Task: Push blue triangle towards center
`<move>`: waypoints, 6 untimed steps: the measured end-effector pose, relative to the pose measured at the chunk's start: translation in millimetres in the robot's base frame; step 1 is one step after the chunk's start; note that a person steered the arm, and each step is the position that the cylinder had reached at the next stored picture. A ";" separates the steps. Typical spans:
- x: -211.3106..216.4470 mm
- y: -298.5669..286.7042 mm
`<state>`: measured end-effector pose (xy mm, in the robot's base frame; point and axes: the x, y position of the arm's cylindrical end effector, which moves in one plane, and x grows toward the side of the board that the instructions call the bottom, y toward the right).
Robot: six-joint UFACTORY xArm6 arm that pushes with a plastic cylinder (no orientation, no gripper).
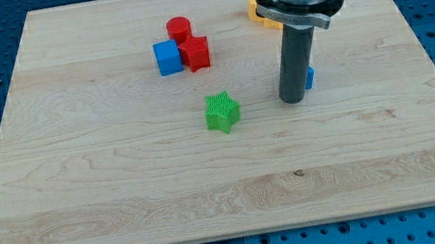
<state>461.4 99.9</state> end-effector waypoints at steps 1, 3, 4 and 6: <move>12.9 39.6; -8.0 52.9; -13.0 27.5; -35.3 -29.6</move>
